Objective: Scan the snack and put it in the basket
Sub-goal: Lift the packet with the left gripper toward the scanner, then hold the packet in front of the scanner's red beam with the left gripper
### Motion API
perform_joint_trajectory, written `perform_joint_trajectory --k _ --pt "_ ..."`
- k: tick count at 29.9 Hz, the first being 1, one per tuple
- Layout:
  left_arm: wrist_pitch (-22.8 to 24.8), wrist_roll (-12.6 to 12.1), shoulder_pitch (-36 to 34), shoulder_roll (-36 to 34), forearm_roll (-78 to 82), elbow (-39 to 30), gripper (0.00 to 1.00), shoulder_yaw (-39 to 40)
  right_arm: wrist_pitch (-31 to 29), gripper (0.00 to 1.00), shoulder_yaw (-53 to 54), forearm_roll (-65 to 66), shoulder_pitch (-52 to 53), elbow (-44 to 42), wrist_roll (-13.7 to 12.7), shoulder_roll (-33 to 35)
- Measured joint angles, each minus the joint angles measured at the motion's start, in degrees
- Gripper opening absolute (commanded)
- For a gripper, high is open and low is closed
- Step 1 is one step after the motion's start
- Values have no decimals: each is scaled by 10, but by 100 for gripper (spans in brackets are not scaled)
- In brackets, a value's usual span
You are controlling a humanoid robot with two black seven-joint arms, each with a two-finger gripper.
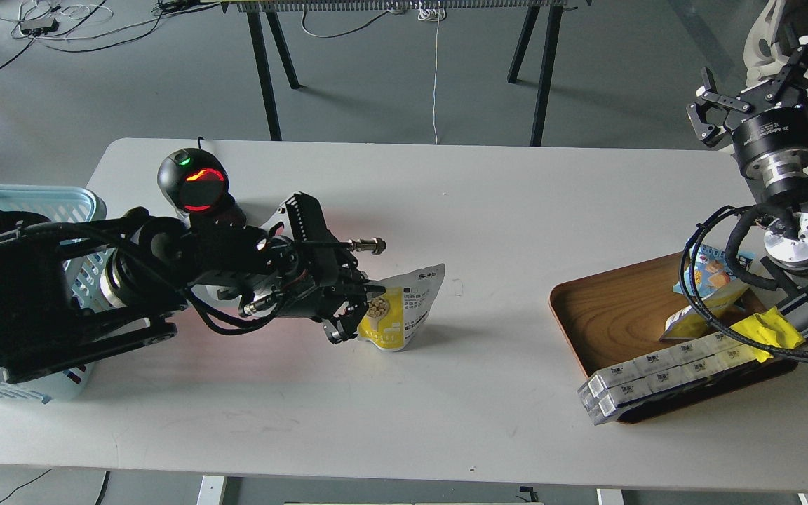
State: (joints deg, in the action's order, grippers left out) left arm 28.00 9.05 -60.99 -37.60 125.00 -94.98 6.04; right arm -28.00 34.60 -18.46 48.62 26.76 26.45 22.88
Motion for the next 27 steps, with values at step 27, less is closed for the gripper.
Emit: perform_joint_trajectory --k 27 --pt "-21 78 -4 -210 0 22 0 63 0 99 -1 0 8 0 1 6"
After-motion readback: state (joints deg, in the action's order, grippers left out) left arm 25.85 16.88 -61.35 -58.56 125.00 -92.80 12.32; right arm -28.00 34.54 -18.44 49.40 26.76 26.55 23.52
